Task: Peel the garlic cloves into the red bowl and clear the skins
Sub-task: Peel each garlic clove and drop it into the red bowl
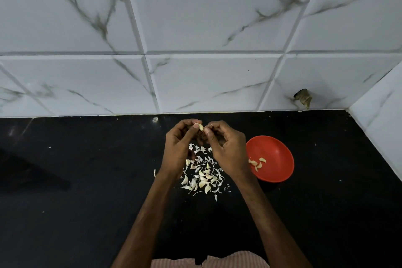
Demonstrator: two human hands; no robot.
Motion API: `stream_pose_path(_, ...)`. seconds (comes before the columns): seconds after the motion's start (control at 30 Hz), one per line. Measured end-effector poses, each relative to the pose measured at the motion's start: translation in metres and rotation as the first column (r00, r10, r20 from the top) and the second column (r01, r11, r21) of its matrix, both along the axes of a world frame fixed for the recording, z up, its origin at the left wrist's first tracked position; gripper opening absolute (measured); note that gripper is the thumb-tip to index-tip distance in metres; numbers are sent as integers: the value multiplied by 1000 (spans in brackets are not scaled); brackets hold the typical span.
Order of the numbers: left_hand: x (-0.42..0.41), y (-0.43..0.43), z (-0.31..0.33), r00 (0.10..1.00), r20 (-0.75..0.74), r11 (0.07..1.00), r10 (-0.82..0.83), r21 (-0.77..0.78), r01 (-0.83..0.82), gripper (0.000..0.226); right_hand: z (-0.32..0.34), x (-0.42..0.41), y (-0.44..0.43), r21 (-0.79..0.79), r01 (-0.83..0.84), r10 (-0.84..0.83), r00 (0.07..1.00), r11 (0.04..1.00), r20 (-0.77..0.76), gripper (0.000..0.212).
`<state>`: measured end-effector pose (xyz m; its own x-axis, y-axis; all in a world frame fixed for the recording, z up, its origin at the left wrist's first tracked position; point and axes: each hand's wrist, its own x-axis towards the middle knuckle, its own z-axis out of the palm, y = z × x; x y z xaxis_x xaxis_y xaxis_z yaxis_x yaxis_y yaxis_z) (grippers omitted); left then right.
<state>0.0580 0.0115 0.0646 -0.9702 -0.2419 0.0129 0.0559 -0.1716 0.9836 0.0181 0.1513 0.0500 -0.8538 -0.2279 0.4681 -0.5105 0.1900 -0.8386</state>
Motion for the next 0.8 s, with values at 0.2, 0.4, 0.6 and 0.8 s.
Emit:
stream_pose_path(0.2,0,-1,-3,996,65,996,-65,64,61,18,-1,-3,3,64,-41,38,998,997,44,11)
stream_pose_path(0.4,0,-3,-1,991,79,993,-108,59,103,16,-1,-3,2,72,-35,32,999,997,37,19)
stream_pose_path(0.6,3,-2,0,991,56,992,-125,-8,125,22,-5,-2,1,146,-48,49,999,988,-5,18)
stream_pose_path(0.8,2,-2,-2,992,50,993,-116,-9,117,14,-8,-4,4,197,-34,37,999,980,-11,19)
